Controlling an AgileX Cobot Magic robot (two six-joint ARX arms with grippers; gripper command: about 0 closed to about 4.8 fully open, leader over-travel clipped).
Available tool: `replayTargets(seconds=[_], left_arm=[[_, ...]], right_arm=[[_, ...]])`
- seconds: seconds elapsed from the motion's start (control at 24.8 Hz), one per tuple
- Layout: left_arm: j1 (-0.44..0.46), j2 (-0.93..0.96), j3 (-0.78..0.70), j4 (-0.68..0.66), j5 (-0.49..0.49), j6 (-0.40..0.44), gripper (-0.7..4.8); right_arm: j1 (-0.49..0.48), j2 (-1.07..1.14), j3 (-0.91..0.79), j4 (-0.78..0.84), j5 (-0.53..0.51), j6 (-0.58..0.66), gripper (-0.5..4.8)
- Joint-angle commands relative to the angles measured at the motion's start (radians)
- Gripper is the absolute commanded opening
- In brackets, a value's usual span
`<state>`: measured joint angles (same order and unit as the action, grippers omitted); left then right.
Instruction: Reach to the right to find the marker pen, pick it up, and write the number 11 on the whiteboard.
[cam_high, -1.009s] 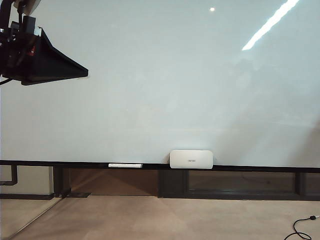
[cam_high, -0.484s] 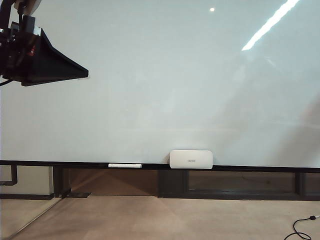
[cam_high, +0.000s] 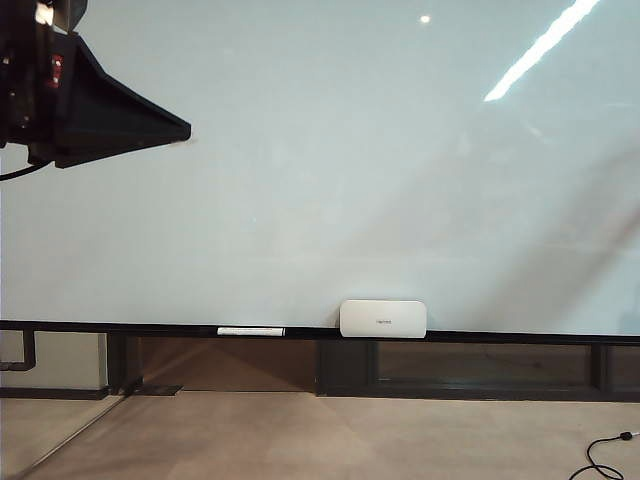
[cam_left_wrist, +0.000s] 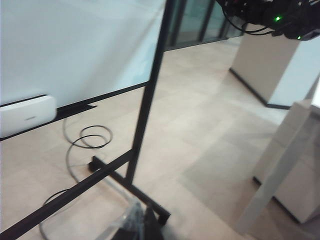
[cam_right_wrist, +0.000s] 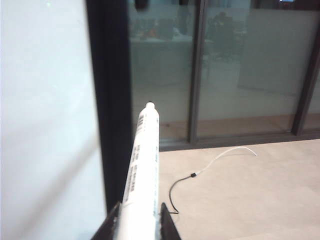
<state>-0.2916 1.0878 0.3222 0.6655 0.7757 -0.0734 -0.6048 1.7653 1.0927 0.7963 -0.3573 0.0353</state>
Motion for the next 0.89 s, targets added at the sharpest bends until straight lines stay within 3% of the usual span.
replayTargets(seconds=[0.04, 0.16, 0.32, 0.52, 0.61, 0.89], left_arm=[[-0.002, -0.021, 0.002, 0.035, 0.008, -0.032, -0.05], [-0.002, -0.064, 0.002, 0.03, -0.039, -0.048, -0.05], [-0.001, -0.201, 0.003, -0.031, -0.143, -0.065, -0.05], [-0.001, -0.396, 0.067, -0.344, -0.362, 0.027, -0.05], [-0.001, -0.462, 0.103, -0.388, -0.43, 0.049, -0.05], [-0.001, -0.496, 0.302, -0.645, -0.531, 0.153, -0.05]], right_arm=[[0.016, -0.093, -0.072, 0.008, 0.005, 0.056, -0.01], [0.051, -0.176, -0.129, -0.026, -0.005, 0.063, -0.01], [0.193, -0.27, -0.155, -0.117, -0.019, 0.062, -0.01], [0.427, -0.32, -0.152, -0.146, 0.021, 0.069, -0.01], [0.499, -0.321, -0.152, -0.159, 0.028, 0.069, -0.01], [0.683, -0.316, -0.111, -0.182, 0.076, 0.096, -0.01]])
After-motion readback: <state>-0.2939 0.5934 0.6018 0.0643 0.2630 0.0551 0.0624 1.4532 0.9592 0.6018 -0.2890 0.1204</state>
